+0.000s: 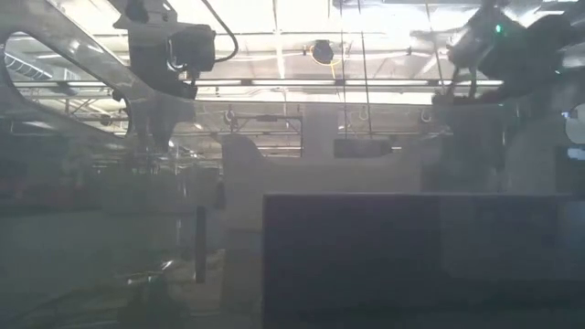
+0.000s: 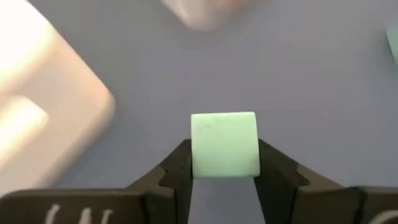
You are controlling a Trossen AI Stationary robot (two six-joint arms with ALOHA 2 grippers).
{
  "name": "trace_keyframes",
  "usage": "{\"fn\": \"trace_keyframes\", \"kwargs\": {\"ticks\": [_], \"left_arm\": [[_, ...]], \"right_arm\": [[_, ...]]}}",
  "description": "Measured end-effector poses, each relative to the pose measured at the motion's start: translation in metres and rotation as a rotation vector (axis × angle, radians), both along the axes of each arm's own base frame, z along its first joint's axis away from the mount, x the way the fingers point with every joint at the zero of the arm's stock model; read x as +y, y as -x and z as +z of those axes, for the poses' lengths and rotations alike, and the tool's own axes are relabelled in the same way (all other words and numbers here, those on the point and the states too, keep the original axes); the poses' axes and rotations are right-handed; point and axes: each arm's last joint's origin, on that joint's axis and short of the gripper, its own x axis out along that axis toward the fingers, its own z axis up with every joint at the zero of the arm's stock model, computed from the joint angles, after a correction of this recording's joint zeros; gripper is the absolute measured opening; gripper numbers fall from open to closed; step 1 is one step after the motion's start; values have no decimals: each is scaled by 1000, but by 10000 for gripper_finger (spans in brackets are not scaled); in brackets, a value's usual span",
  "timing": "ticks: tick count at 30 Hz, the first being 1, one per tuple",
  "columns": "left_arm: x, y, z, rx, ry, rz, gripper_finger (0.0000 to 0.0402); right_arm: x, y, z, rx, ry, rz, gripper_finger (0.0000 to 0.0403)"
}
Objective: Sort & place blocks by color
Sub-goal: Put the bottom light blue block into the white bin
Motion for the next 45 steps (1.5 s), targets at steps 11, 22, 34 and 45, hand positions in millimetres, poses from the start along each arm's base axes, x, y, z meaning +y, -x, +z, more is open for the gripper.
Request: {"fn": "trace_keyframes", "kwargs": {"ticks": [11,22,34,45], "left_arm": [[-34,-29,3,-167,-47,-135,163],[-84,-78,27,-600,-149,-442,159],[-157,-100,62,-906,-176,-1317,158],[-164,-96,59,-600,-524,-1393,184]], "right_arm": [[-17,-28,71,-576,492,169,120],[-25,-25,100,-742,822,279,122],[-27,-55,111,-889,514,376,122],[-26,-100,119,-980,16,476,123]]}}
